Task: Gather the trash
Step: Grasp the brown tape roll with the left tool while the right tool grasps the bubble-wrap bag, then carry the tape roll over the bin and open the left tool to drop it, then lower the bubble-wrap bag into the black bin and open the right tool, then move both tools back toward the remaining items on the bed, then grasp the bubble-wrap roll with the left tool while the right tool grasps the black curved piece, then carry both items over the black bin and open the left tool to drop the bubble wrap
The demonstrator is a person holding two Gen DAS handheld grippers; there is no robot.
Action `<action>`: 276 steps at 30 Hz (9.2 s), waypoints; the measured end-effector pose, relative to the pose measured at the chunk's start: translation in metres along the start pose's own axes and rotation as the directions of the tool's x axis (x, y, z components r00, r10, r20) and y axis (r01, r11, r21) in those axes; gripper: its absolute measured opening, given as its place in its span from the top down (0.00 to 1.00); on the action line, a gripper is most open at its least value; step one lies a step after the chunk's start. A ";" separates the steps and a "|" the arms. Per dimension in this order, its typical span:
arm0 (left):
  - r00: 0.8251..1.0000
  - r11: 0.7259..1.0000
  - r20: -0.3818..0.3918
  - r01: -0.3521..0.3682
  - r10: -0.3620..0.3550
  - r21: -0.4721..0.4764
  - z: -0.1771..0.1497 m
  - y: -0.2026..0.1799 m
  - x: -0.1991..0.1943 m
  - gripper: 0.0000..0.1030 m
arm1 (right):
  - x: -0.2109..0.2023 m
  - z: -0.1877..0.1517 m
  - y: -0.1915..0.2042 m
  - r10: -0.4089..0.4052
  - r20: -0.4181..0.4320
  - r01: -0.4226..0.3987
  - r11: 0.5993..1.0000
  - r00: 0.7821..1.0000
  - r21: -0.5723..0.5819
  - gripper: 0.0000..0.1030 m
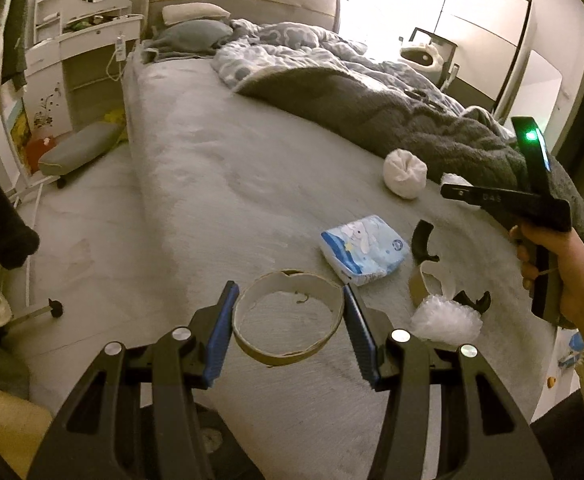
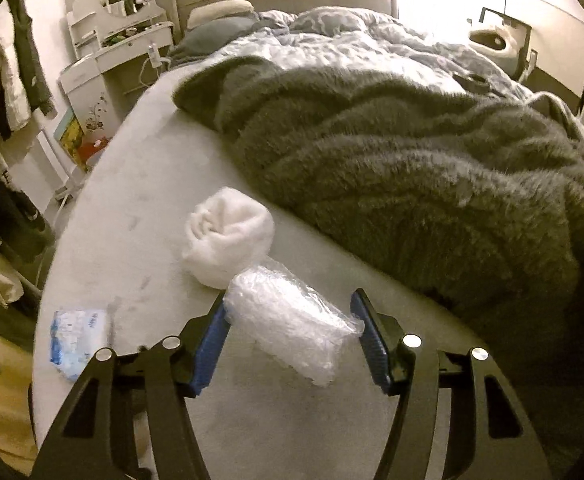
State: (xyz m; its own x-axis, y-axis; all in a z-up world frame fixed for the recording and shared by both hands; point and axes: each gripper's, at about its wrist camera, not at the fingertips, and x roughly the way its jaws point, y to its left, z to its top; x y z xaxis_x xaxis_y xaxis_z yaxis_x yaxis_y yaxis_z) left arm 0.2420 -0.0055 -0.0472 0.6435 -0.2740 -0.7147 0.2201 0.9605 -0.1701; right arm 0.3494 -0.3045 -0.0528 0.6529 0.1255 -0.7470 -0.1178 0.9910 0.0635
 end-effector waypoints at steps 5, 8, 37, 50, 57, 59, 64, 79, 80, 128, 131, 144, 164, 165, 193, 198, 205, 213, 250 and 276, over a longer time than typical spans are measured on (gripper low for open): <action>1.000 1.000 -0.005 -0.030 0.030 -0.002 0.003 -0.003 -0.012 0.46 | -0.019 0.000 0.016 0.050 0.014 -0.050 0.999 0.999 -0.020 0.40; 0.999 0.999 -0.005 -0.043 0.043 0.003 0.003 -0.009 -0.022 0.46 | -0.030 -0.002 0.025 0.068 0.024 -0.067 0.997 0.997 -0.040 0.40; 0.982 0.983 0.055 -0.177 0.179 -0.045 -0.050 -0.003 -0.106 0.46 | -0.134 -0.068 0.113 0.285 0.013 -0.278 0.944 0.958 -0.176 0.40; 0.973 0.960 -0.062 -0.228 0.221 -0.160 -0.090 0.069 -0.067 0.46 | -0.120 -0.078 0.159 0.338 -0.022 -0.333 0.914 0.941 -0.232 0.40; 0.963 0.937 -0.157 -0.251 0.218 -0.241 -0.117 0.109 -0.041 0.46 | -0.110 -0.082 0.197 0.366 -0.057 -0.367 0.888 0.929 -0.279 0.40; 0.961 0.932 -0.174 -0.255 0.215 -0.258 -0.122 0.118 -0.039 0.46 | -0.105 -0.084 0.209 0.370 -0.075 -0.375 0.880 0.926 -0.292 0.40; 0.952 0.920 -0.219 -0.273 0.215 -0.281 -0.137 0.138 -0.036 0.46 | -0.092 -0.091 0.234 0.382 -0.114 -0.399 0.864 0.917 -0.307 0.40; 0.907 0.915 -0.415 -0.221 0.065 -0.338 -0.201 0.170 -0.011 0.43 | -0.060 -0.108 0.316 0.415 -0.224 -0.470 0.814 0.882 -0.341 0.40; 0.904 0.917 -0.423 -0.215 0.057 -0.337 -0.203 0.170 -0.011 0.41 | -0.057 -0.110 0.321 0.414 -0.234 -0.473 0.811 0.880 -0.345 0.40; 0.978 0.902 -0.090 -0.206 0.186 -0.379 -0.135 0.206 -0.132 0.51 | 0.061 -0.223 0.406 0.215 -0.545 -0.486 0.766 0.810 -0.421 0.28; 0.980 0.907 -0.063 -0.199 0.189 -0.370 -0.124 0.201 -0.137 0.51 | 0.058 -0.226 0.404 0.220 -0.545 -0.493 0.760 0.809 -0.425 0.25; 0.987 0.958 0.078 -0.119 0.144 -0.262 -0.054 0.147 -0.144 0.49 | -0.007 -0.188 0.380 0.388 -0.459 -0.571 0.730 0.799 -0.376 0.22; 0.966 0.991 0.242 -0.060 0.088 -0.120 0.002 0.050 -0.135 0.22 | -0.094 -0.125 0.247 0.460 -0.147 -0.477 0.777 0.876 -0.411 0.21; 0.968 0.991 0.237 -0.058 0.085 -0.117 0.002 0.047 -0.132 0.22 | -0.096 -0.122 0.239 0.454 -0.132 -0.465 0.784 0.881 -0.410 0.21; 0.996 0.991 0.085 0.015 -0.027 0.136 0.004 -0.081 -0.030 0.10 | -0.091 -0.105 0.071 0.375 -0.035 -0.355 0.839 0.926 -0.412 0.21; 0.999 0.984 0.032 0.024 -0.030 0.174 -0.003 -0.101 -0.008 0.10 | -0.085 -0.110 0.059 0.382 -0.056 -0.369 0.830 0.922 -0.417 0.21; 0.999 0.979 -0.010 0.042 -0.041 0.199 -0.010 -0.123 0.014 0.10 | -0.073 -0.117 0.043 0.380 -0.080 -0.376 0.820 0.921 -0.431 0.21; 0.996 0.974 -0.089 0.045 -0.025 0.222 -0.019 -0.139 0.046 0.10 | -0.073 -0.125 0.039 0.385 -0.093 -0.384 0.809 0.918 -0.445 0.21; 0.992 0.989 -0.109 0.073 -0.058 0.132 -0.015 -0.109 0.036 0.34 | -0.040 -0.112 0.055 0.396 -0.126 -0.412 0.820 0.910 -0.398 0.54; 0.997 0.999 -0.079 -0.025 0.027 0.035 -0.023 -0.020 -0.002 0.34 | -0.044 -0.075 0.057 0.214 -0.091 -0.233 0.914 0.973 -0.333 0.67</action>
State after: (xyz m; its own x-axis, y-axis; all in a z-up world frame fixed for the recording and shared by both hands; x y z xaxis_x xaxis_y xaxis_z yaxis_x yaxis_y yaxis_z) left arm 0.2200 -0.0230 -0.0580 0.5897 -0.2431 -0.7702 0.2295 0.9647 -0.1287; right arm 0.2577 -0.2574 -0.0660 0.5415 0.3301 -0.7732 -0.5085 0.8610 0.0115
